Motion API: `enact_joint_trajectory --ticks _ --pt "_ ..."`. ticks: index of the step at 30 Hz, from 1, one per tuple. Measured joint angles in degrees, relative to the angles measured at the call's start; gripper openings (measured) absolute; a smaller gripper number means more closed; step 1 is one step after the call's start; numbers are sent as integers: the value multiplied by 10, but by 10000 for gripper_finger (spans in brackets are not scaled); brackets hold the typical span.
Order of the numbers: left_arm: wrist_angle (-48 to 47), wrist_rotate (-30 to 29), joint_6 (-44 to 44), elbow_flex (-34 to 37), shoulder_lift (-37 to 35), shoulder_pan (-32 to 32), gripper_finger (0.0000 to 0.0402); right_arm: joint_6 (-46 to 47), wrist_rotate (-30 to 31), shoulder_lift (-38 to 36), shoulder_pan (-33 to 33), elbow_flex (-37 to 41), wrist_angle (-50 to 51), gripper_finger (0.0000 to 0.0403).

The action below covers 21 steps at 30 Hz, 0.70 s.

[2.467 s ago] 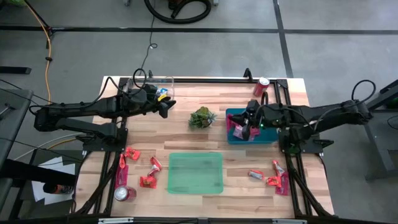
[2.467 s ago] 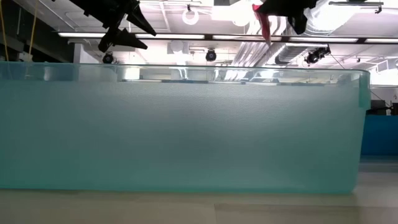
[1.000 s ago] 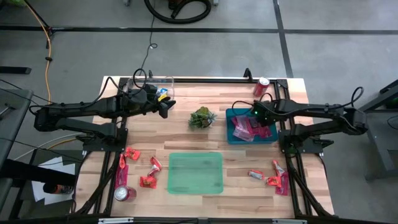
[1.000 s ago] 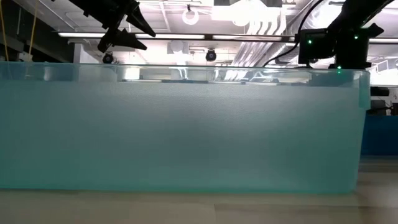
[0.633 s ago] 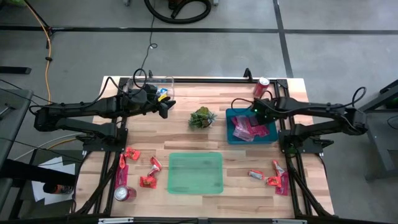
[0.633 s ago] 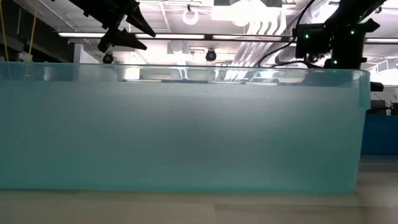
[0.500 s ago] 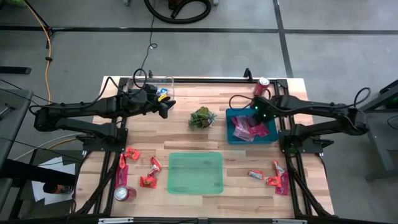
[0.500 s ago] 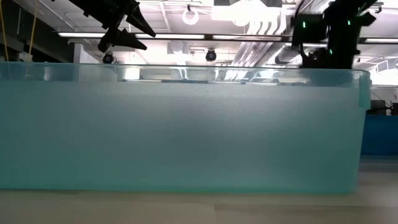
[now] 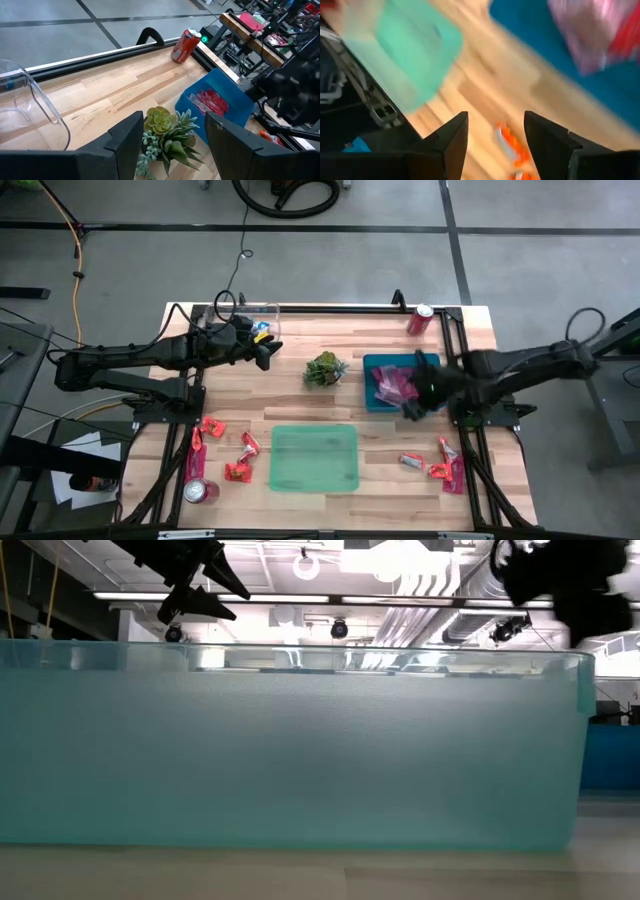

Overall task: Sort candy
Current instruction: Put the red candy into the blue bin

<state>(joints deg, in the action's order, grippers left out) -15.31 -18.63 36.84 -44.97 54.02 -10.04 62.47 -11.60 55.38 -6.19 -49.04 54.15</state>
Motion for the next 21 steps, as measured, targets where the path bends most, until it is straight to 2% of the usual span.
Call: enact_joint_trajectory --ticks 6,12,16,21 --pt "0 0 0 0 0 0 200 239 -13 0 -176 80 -31 188" --pt "0 0 -1 0 0 0 200 445 -83 1 -326 167 -177 188" --pt "1 0 -17 0 0 0 200 555 -86 1 -393 216 -284 188" --pt "1 0 -22 0 0 0 200 643 -85 2 -432 257 -274 188"
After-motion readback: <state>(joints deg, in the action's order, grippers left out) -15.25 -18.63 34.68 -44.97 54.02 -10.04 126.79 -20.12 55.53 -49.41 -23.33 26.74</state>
